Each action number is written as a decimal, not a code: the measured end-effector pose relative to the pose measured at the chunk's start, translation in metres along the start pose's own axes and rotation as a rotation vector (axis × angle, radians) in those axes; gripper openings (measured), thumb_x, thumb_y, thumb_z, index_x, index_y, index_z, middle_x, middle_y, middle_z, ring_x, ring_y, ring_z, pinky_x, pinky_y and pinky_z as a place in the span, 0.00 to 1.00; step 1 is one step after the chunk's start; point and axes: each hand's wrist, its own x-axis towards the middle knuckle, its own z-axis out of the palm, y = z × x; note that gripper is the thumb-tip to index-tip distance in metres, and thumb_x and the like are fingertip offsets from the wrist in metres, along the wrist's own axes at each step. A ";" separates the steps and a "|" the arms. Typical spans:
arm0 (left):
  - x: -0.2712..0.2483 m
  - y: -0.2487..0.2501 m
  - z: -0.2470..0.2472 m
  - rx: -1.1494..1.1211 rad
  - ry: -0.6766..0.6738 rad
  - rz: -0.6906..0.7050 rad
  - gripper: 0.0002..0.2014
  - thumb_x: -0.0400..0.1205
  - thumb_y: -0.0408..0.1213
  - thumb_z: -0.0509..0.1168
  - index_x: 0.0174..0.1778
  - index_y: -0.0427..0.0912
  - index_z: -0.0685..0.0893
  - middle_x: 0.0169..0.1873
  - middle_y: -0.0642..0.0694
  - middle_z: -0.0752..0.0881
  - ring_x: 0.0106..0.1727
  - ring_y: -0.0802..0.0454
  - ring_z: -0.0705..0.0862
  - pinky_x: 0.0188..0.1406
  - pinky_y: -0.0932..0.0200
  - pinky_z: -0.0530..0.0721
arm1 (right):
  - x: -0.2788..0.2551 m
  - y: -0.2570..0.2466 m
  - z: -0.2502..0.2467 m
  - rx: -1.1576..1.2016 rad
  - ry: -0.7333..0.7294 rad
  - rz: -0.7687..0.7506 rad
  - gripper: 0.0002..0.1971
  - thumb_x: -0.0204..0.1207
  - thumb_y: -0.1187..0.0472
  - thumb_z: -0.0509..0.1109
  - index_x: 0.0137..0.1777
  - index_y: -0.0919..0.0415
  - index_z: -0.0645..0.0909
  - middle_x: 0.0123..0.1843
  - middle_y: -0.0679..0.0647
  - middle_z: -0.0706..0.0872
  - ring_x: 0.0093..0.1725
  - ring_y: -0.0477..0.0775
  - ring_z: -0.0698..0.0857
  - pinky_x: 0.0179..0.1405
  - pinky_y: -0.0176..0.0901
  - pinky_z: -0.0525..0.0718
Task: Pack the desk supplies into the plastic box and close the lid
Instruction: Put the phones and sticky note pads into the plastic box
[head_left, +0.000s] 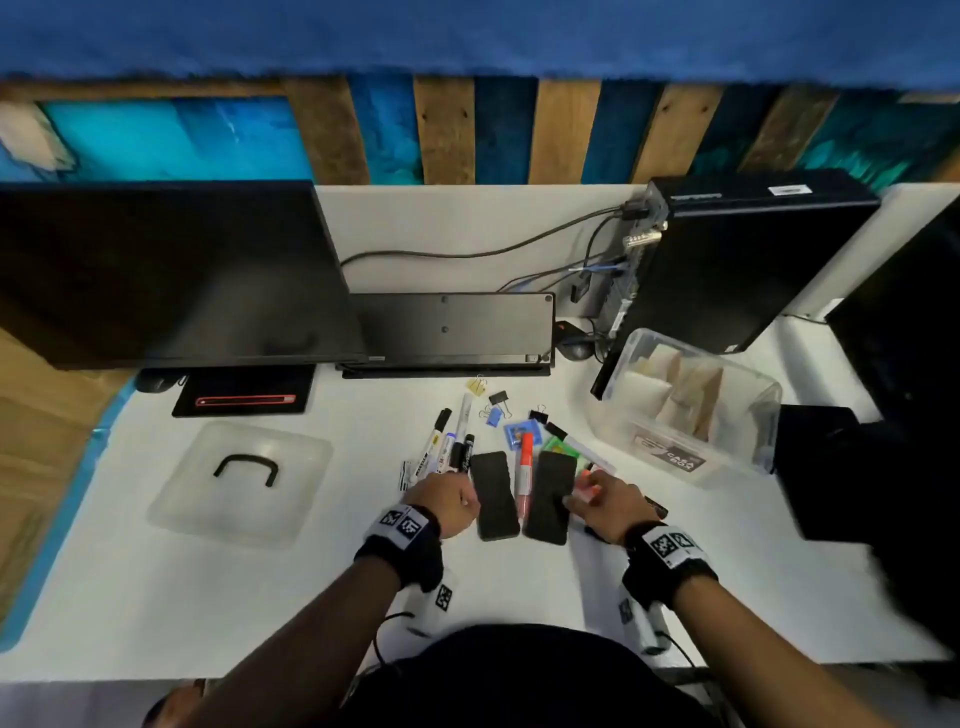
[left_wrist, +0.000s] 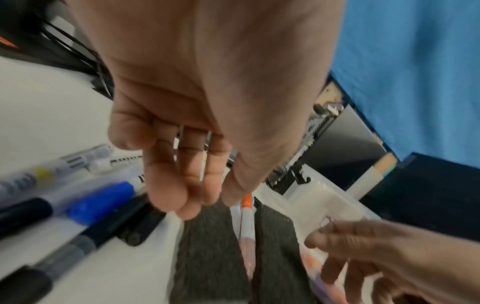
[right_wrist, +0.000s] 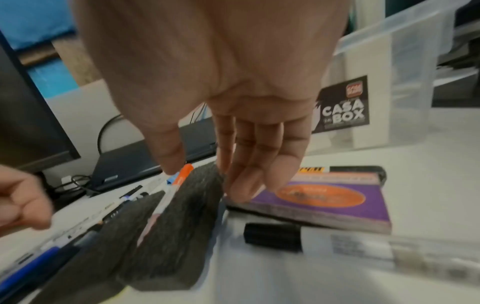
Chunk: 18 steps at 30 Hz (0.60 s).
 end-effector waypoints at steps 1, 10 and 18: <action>0.003 0.006 0.004 0.036 -0.020 -0.005 0.14 0.80 0.49 0.61 0.59 0.49 0.81 0.59 0.46 0.86 0.59 0.43 0.85 0.59 0.51 0.83 | 0.007 0.000 0.007 0.002 0.006 0.017 0.23 0.76 0.38 0.66 0.59 0.55 0.82 0.60 0.57 0.87 0.61 0.62 0.84 0.58 0.46 0.78; 0.036 0.027 0.036 0.163 0.056 -0.129 0.40 0.76 0.57 0.68 0.78 0.42 0.59 0.63 0.37 0.83 0.62 0.38 0.84 0.59 0.46 0.84 | 0.031 -0.015 0.030 -0.128 0.082 0.107 0.47 0.62 0.21 0.63 0.68 0.62 0.74 0.60 0.60 0.88 0.57 0.63 0.88 0.53 0.50 0.84; 0.039 0.042 0.059 0.057 0.142 -0.153 0.49 0.71 0.61 0.70 0.80 0.43 0.53 0.70 0.37 0.76 0.65 0.38 0.81 0.58 0.45 0.83 | 0.030 -0.018 0.039 -0.079 0.075 0.117 0.44 0.66 0.34 0.74 0.72 0.63 0.64 0.61 0.61 0.86 0.59 0.65 0.86 0.55 0.53 0.84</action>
